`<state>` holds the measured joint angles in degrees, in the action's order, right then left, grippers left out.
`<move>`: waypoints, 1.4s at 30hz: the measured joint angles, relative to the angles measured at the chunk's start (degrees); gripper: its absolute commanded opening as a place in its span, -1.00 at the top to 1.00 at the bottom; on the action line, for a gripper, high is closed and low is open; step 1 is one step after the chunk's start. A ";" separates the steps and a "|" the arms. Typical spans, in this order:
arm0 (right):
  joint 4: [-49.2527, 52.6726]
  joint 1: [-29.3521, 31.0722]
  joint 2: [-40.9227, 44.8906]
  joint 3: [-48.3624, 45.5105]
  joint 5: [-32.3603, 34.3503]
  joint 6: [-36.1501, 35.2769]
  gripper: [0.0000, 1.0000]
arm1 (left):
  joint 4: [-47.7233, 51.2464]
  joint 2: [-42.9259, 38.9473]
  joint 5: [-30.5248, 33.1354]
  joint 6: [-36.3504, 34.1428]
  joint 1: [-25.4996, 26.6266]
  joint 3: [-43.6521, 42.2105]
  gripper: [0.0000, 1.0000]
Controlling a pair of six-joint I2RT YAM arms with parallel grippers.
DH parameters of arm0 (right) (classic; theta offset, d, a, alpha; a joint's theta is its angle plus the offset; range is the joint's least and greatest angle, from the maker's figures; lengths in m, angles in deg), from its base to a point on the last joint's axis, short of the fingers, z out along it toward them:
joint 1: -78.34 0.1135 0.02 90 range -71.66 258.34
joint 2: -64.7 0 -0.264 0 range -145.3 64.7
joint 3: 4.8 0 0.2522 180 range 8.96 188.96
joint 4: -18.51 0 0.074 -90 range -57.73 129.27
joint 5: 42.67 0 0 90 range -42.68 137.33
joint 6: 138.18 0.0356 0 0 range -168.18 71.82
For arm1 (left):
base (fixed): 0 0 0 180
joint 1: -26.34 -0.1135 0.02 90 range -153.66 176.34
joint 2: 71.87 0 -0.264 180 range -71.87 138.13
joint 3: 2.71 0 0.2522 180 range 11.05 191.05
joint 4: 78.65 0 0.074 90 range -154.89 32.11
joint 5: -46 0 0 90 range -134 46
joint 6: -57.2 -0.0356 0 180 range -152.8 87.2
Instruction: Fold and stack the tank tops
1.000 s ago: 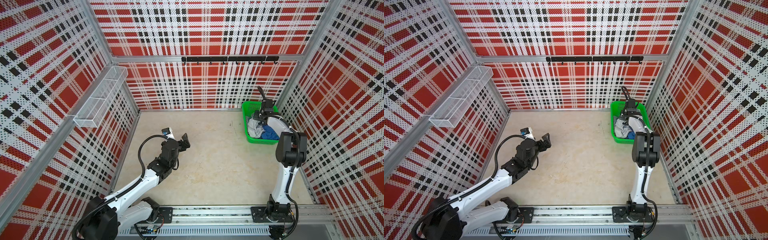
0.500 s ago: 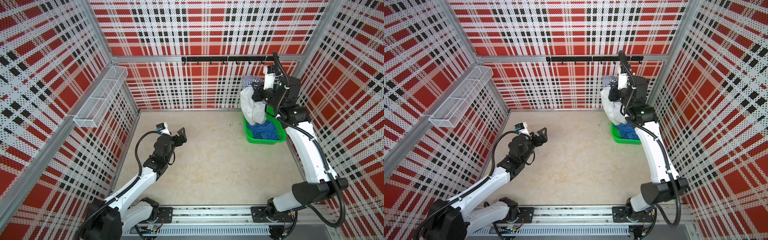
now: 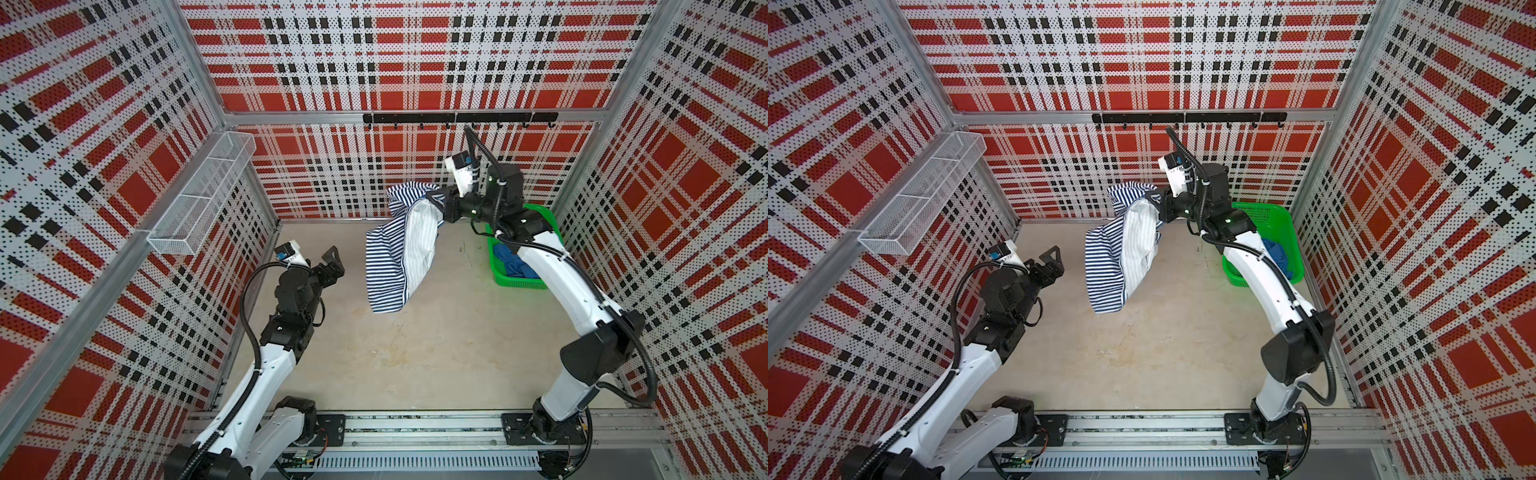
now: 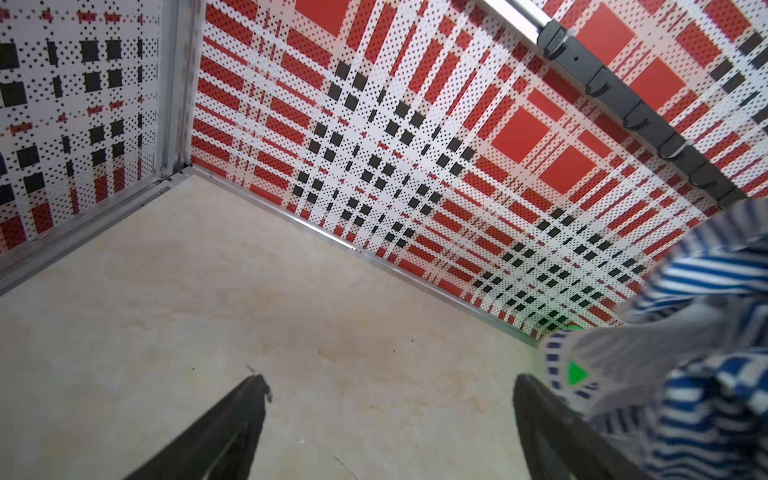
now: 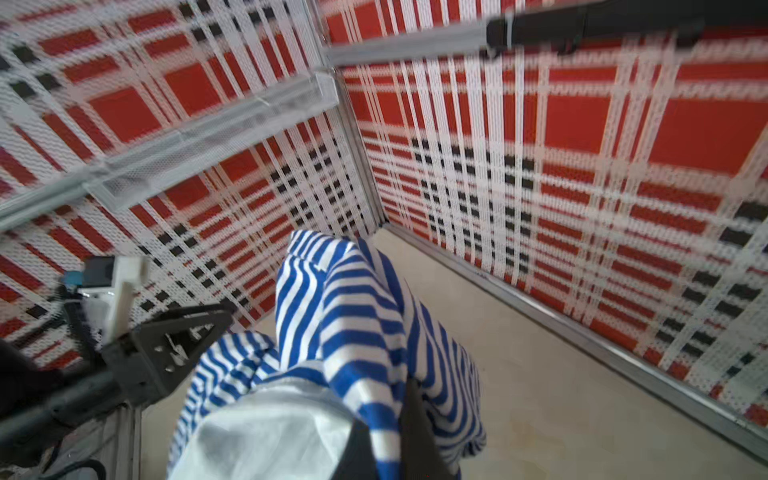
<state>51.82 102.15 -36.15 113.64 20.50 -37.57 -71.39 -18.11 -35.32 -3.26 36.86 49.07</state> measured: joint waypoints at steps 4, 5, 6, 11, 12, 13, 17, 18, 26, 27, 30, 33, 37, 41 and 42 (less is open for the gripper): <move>2.40 -2.32 -6.69 -4.94 6.25 0.42 -0.54 | 2.14 1.97 -0.33 -0.28 0.00 -1.01 -0.91; 3.23 -3.41 -7.67 -6.58 7.43 0.87 -0.58 | 2.40 2.49 -0.35 -0.33 0.15 -1.44 -0.90; 3.67 -4.79 -7.98 -9.18 8.74 1.40 -0.61 | 2.75 3.04 -0.33 -0.37 0.46 -1.97 -0.89; 6.36 -9.60 -5.66 -20.17 13.25 2.75 -0.60 | 5.14 7.06 0.61 -0.15 5.97 -3.15 -0.78; 7.13 -9.84 -4.74 -21.31 13.88 2.80 -0.59 | 5.68 8.15 0.55 0.09 7.78 -3.15 -0.74; 7.45 -9.84 -3.91 -22.08 14.14 2.86 -0.57 | 6.05 9.25 0.48 0.57 9.57 -3.17 -0.69; 7.80 -9.25 0.66 -24.46 14.49 3.28 -0.54 | 6.21 13.73 -1.11 4.00 16.48 -4.61 -0.40; 7.61 -9.18 1.62 -24.96 14.45 3.56 -0.54 | 6.03 14.80 -1.62 4.68 17.75 -5.31 -0.31; 4.11 -8.59 3.45 -31.80 11.98 7.10 -0.39 | -1.05 23.39 -7.93 12.76 21.64 -11.39 -0.07; 4.04 -8.33 3.06 -31.89 11.85 7.43 -0.31 | -2.60 24.55 -8.74 13.77 21.97 -11.63 -0.07; 3.72 -6.01 0.81 -30.03 12.35 7.82 -0.04 | -6.73 28.06 -11.04 16.09 23.63 -11.65 -0.07; 3.23 -2.62 -2.73 -26.32 12.74 8.02 0.20 | -9.60 30.82 -12.70 17.94 25.62 -11.65 -0.10; 2.27 1.44 -7.41 -21.73 13.79 8.41 0.25 | -13.25 32.92 -13.97 20.09 27.12 -11.65 -0.02; 1.49 4.00 -12.41 -17.22 16.15 8.33 0.13 | -16.13 34.34 -14.73 21.62 27.32 -11.67 0.43; 1.36 4.20 -13.38 -16.44 16.44 8.22 0.09 | -16.46 34.45 -14.78 21.81 27.34 -11.67 0.53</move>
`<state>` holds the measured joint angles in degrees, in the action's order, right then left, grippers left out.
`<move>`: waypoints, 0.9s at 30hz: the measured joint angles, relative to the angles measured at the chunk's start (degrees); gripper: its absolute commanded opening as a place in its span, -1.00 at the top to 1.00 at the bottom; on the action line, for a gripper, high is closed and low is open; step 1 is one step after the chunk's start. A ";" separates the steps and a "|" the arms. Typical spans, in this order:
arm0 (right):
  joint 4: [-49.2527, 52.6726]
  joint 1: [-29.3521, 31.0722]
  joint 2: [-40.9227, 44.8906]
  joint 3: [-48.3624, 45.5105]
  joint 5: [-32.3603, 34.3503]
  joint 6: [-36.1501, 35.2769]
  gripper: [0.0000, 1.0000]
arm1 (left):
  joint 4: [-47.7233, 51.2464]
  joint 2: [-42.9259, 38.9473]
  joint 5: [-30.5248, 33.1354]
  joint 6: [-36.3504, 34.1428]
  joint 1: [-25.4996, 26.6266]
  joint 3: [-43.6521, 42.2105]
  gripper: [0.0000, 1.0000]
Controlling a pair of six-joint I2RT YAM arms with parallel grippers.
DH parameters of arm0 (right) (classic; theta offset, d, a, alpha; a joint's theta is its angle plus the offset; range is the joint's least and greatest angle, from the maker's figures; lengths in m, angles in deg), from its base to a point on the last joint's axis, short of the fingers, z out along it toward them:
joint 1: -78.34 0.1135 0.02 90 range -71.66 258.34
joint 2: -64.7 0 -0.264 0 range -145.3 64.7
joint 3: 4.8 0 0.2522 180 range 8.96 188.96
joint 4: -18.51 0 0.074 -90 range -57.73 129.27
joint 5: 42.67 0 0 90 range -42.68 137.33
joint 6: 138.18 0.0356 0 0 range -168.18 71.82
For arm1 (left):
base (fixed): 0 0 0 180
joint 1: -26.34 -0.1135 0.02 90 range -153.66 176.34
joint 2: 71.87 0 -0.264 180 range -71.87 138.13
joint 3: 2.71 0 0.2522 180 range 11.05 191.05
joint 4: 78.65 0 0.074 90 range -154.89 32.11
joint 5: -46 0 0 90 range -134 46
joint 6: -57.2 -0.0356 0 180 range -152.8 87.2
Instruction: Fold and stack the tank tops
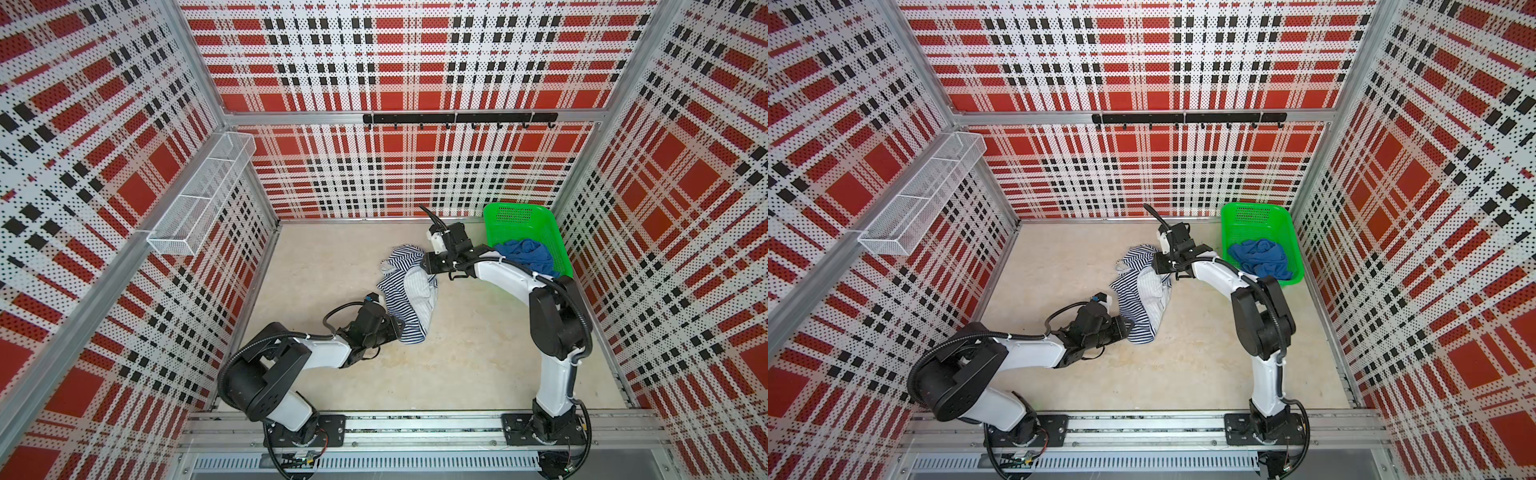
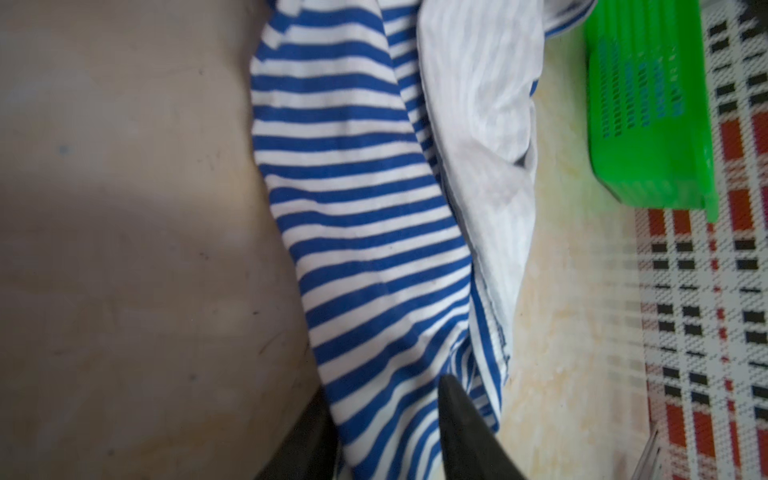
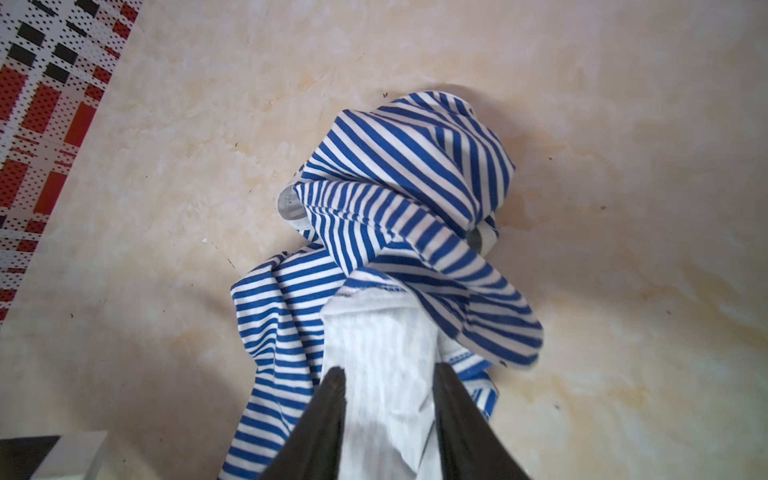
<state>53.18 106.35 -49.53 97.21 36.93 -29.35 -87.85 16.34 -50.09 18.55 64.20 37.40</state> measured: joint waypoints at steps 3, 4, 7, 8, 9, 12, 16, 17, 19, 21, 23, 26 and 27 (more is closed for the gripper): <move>0.00 -0.02 -2.97 2.05 2.03 -0.13 0.05 | -0.94 0.04 -0.17 0.46 -0.02 0.00 0.85; -0.04 -0.04 -3.58 2.40 2.56 -0.09 0.05 | -1.11 0.04 -0.22 0.48 -0.02 0.00 0.92; 0.22 -0.04 -5.05 3.32 4.70 0.00 0.06 | -1.55 0.02 -0.37 0.61 -0.33 -0.07 1.00; 0.28 -0.09 -5.35 3.56 5.40 0.04 0.09 | -1.64 0.00 -0.39 0.68 -0.46 -0.09 1.00; 0.33 -0.13 -5.66 3.85 5.81 0.04 0.13 | -1.73 -0.04 -0.42 0.70 -0.55 -0.13 1.00; 0.44 -0.11 -6.73 5.07 7.02 0.26 0.47 | -1.95 -0.61 -0.59 0.70 -1.03 -0.74 1.00; 0.70 -0.11 -7.41 5.51 7.93 0.68 1.00 | -1.95 -2.69 -0.61 0.70 -2.51 -2.03 1.00; 0.81 -0.11 -7.41 5.35 8.09 0.46 1.00 | -1.95 -3.45 -0.59 0.72 -3.10 -2.43 1.00; 0.33 -0.11 -6.91 3.65 8.50 1.18 1.00 | -2.05 -5.18 -0.52 0.74 -4.63 -3.34 1.00; 0.11 -0.11 -5.22 -0.13 9.27 1.64 1.00 | -2.05 -6.93 -0.20 0.83 -6.36 -4.28 1.00; 0.42 -0.11 -2.78 -4.96 10.08 1.81 1.00 | -2.08 -8.39 0.28 0.92 -7.96 -5.03 1.00; 0.09 -0.13 2.73 -13.33 11.06 1.73 1.00 | -2.10 -10.12 0.66 0.98 -10.25 -5.99 1.00; -0.42 -0.13 5.14 -16.48 11.37 1.57 1.00 | -2.16 -10.67 0.76 1.01 -11.04 -6.36 1.00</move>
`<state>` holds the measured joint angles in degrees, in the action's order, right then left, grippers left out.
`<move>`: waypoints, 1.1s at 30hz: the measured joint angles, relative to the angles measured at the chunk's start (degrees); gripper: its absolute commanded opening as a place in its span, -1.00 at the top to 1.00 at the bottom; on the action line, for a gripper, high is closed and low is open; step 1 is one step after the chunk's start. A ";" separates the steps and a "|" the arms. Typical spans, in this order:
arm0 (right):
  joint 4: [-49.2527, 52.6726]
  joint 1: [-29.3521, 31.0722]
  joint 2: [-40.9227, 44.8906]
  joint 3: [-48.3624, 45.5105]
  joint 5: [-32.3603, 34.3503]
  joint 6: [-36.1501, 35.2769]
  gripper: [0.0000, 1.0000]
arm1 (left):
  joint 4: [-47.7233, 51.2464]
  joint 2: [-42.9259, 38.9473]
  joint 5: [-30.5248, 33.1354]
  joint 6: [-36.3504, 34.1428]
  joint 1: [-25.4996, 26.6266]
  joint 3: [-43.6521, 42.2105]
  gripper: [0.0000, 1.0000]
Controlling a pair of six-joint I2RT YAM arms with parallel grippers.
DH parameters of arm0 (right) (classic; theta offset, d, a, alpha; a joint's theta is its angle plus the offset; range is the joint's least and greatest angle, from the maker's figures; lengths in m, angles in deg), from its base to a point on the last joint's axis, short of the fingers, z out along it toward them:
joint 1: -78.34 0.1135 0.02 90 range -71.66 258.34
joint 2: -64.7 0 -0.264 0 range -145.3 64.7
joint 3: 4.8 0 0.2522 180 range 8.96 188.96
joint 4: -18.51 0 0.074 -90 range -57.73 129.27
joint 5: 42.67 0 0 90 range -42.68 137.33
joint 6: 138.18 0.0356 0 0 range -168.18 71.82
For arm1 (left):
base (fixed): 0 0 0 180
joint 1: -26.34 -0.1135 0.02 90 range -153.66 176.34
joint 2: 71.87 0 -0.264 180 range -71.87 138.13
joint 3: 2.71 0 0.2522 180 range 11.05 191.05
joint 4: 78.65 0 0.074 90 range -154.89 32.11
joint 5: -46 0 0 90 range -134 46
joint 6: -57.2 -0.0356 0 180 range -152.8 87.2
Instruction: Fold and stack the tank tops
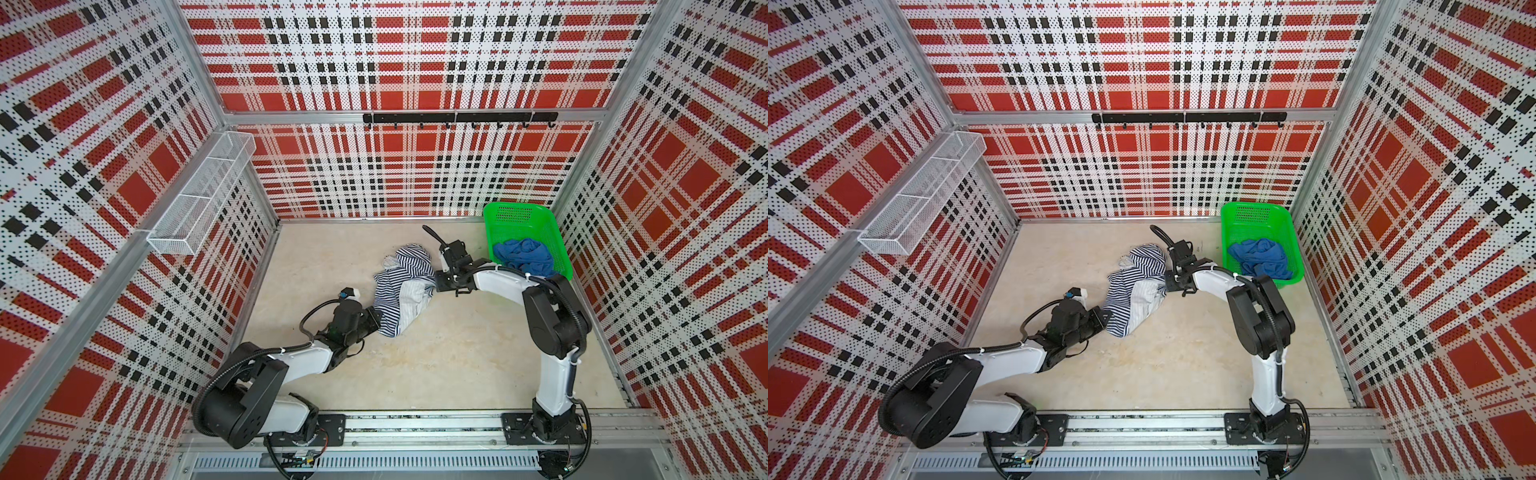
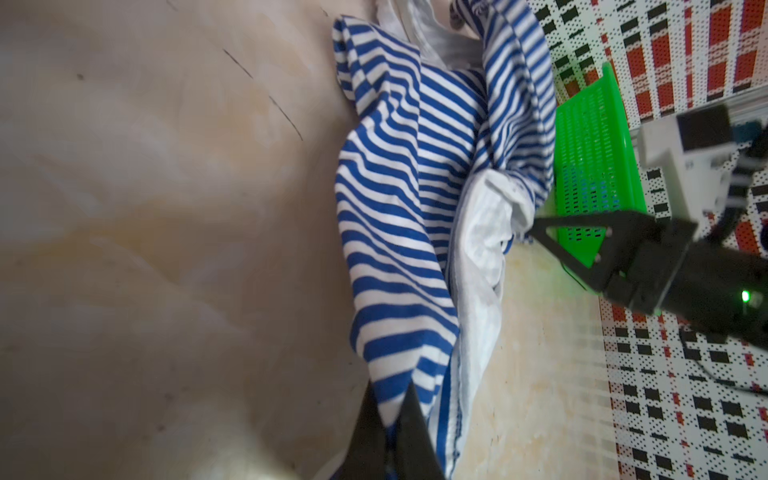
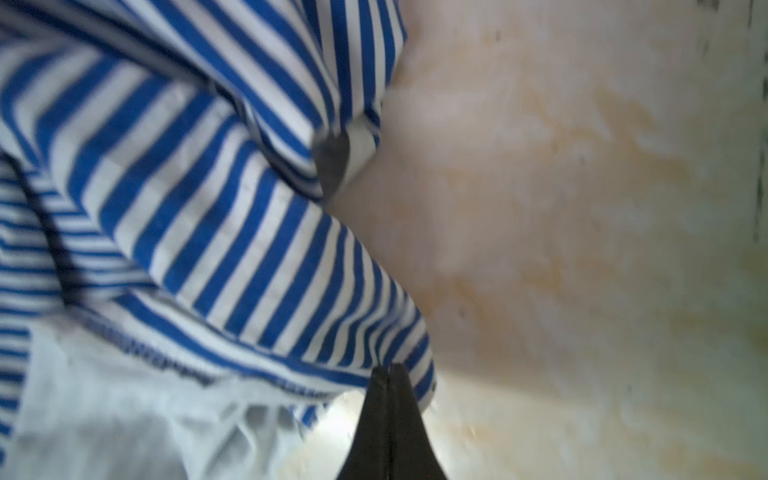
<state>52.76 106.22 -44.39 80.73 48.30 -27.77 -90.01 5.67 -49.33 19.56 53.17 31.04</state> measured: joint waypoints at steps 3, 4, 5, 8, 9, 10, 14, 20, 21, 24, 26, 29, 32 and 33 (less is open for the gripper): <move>-2.71 -0.50 7.72 -9.68 0.72 -0.68 1.00 | -0.15 -1.29 0.20 0.04 -2.51 -1.49 1.00; -3.89 -0.92 10.19 -12.96 0.52 -0.81 1.00 | -0.15 -1.79 0.28 0.04 -3.52 -2.16 1.00; -4.52 -1.51 11.87 -15.45 0.31 -0.81 1.00 | -0.09 -2.27 0.39 0.07 -4.46 -2.80 1.00; -6.69 -5.29 15.69 -22.99 -1.01 -0.22 1.00 | 0.24 -4.20 0.83 0.15 -7.15 -4.48 1.00; -7.17 -6.45 16.35 -24.94 -1.49 0.09 1.00 | 0.33 -4.92 1.03 0.15 -7.80 -4.81 1.00; -7.32 -7.56 16.79 -26.34 -1.64 0.22 1.00 | 0.46 -5.46 1.18 0.15 -8.24 -4.98 1.00; -7.98 -8.57 18.45 -28.41 -1.70 0.07 1.00 | 0.68 -7.06 1.53 0.20 -9.07 -5.16 1.00; -9.29 -10.29 23.41 -31.61 -2.64 0.22 1.00 | 1.18 -10.43 2.14 1.22 -10.03 -7.50 1.00; -9.25 -10.62 24.13 -31.87 -2.69 0.28 1.00 | 1.44 -10.84 2.21 1.31 -10.05 -7.63 1.00; -9.22 -11.76 26.56 -32.48 -2.47 0.59 1.00 | 2.58 -12.41 2.43 1.31 -10.95 -7.69 1.00; -9.18 -13.51 29.16 -33.22 -2.89 0.98 1.00 | 3.52 -14.23 2.27 1.25 -12.96 -7.74 1.00; -9.14 -15.61 33.81 -33.42 -5.14 1.73 1.00 | 4.90 -16.90 2.01 0.87 -15.32 -7.45 1.00; -8.92 -15.76 36.13 -32.17 -8.33 2.25 1.00 | 7.02 -17.38 1.57 -0.20 -15.72 -5.09 1.00; -8.92 -15.76 36.11 -31.54 -9.40 2.67 1.00 | 7.41 -17.00 1.25 -0.57 -15.69 -3.85 1.00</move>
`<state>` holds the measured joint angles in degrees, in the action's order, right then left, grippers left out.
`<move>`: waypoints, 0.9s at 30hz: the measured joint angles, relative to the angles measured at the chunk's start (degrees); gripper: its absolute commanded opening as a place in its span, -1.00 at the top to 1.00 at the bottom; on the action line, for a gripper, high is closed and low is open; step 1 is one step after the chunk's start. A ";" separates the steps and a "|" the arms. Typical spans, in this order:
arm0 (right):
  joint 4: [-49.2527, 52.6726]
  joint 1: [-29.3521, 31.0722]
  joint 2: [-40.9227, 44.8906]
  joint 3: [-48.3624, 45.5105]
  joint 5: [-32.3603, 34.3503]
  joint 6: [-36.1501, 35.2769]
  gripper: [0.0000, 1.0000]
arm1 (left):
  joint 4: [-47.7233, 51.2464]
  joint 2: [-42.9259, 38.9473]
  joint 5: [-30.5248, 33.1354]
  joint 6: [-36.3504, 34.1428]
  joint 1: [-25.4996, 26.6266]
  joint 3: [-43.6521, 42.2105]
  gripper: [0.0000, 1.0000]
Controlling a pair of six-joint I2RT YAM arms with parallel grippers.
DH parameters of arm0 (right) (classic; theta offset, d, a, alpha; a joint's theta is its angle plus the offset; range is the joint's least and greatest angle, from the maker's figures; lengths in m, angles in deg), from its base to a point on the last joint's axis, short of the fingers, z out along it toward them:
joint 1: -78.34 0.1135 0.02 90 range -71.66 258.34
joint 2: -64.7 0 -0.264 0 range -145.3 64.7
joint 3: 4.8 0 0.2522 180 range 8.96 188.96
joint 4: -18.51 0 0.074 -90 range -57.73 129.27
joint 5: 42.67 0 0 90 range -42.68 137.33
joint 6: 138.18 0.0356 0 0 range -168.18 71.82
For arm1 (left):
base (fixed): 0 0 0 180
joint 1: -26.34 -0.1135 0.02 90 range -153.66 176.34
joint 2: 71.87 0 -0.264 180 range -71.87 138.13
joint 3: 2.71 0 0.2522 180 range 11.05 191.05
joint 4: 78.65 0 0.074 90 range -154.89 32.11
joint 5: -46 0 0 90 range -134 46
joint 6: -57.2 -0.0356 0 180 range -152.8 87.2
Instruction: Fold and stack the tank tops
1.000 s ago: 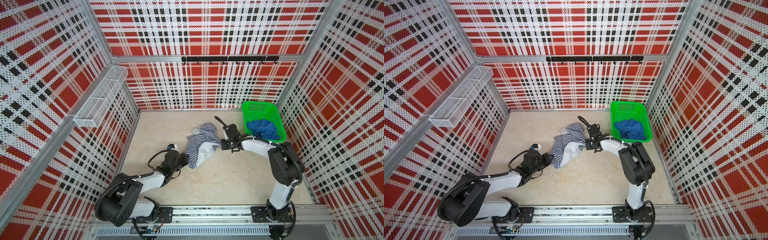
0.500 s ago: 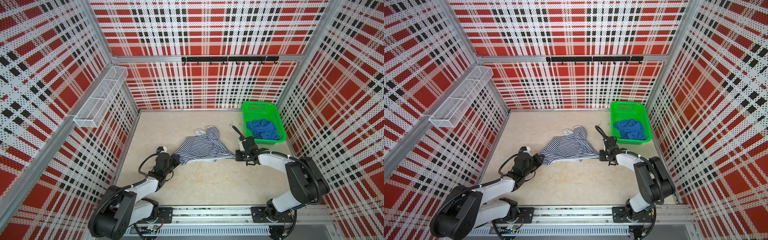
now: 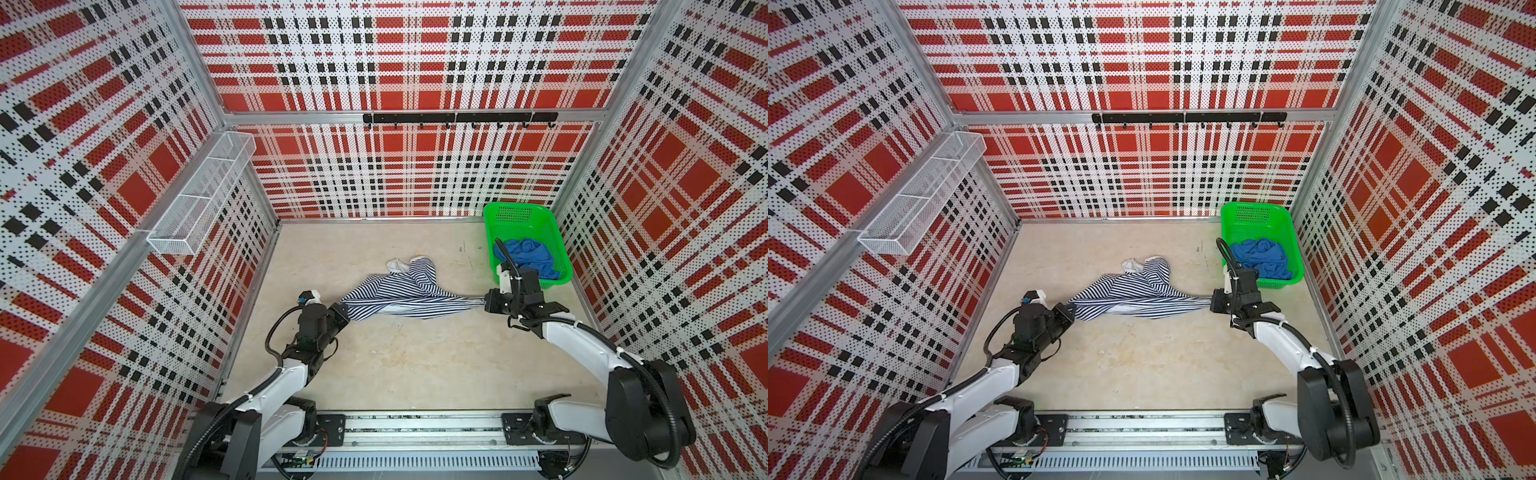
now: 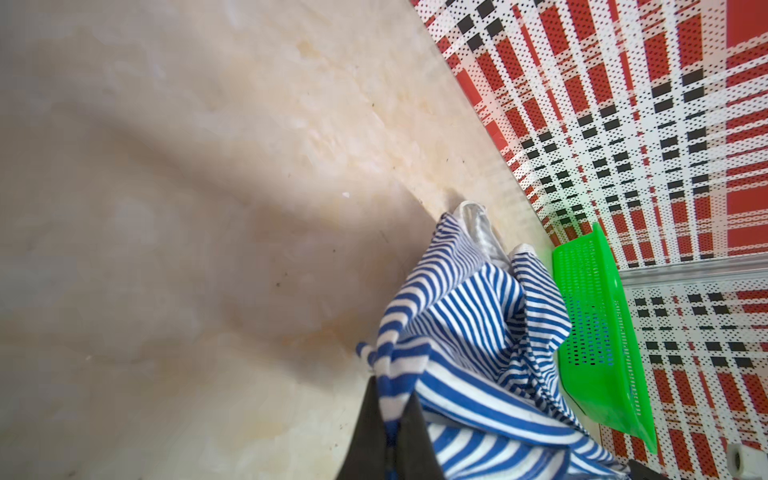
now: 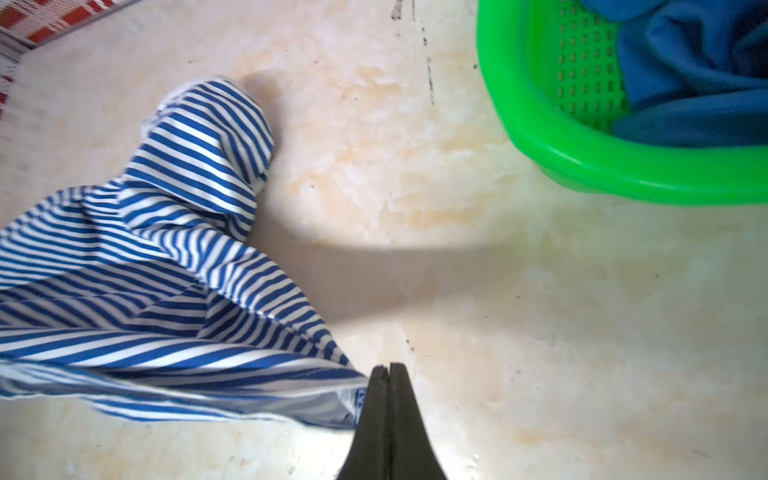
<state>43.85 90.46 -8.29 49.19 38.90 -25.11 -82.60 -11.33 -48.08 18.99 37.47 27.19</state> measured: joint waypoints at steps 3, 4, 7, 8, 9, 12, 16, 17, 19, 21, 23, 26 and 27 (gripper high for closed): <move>0.02 -0.02 -0.76 0.81 -2.49 1.31 1.00 | 0.17 3.10 -0.59 -1.57 0.98 3.89 1.00; 0.09 -0.02 -1.25 0.87 -3.23 1.73 1.00 | 0.15 4.74 -0.98 -2.21 1.31 5.14 1.00; 0.68 0.00 -3.13 0.83 -4.24 2.78 1.00 | -0.72 11.13 -2.99 -3.96 1.95 7.98 1.00; 0.96 0.09 -3.63 0.66 -4.39 3.21 1.00 | -1.09 13.35 -3.82 -4.52 2.08 8.39 1.00; 1.22 0.11 -3.89 0.42 -4.42 3.65 1.00 | -1.16 15.17 -4.63 -5.01 2.08 8.59 1.00; 2.16 0.13 -4.55 -0.48 -4.09 4.79 1.00 | -0.72 19.43 -6.27 -7.26 2.08 8.74 0.51; 3.26 0.15 -5.97 -1.25 -2.86 6.19 1.00 | 2.34 22.38 -7.93 -10.56 2.05 10.80 -0.12; 3.56 0.15 -6.40 -1.25 -2.40 6.47 1.00 | 3.26 22.43 -8.24 -11.52 2.05 11.45 -0.20; 3.98 0.15 -7.06 -1.20 -1.46 6.86 1.00 | 4.72 22.21 -8.79 -12.72 2.08 12.41 -0.37; 4.74 0.15 -7.76 -0.83 -0.48 7.08 1.00 | 7.37 21.00 -8.83 -14.08 2.08 12.92 -0.52; 5.18 0.15 -8.61 -0.33 0.42 7.15 1.00 | 11.19 18.14 -8.17 -15.17 2.08 12.92 -0.64; 5.44 0.15 -10.03 0.74 1.05 7.13 1.00 | 15.72 12.00 -6.23 -15.67 2.08 12.11 -0.64; 5.46 0.15 -10.40 1.03 1.07 7.13 1.00 | 16.35 10.21 -5.86 -15.63 2.10 11.58 -0.58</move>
<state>49.31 90.61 -18.69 50.21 39.97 -17.98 -66.25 -1.13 -53.94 3.36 39.57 38.78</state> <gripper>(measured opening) 0.040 0.826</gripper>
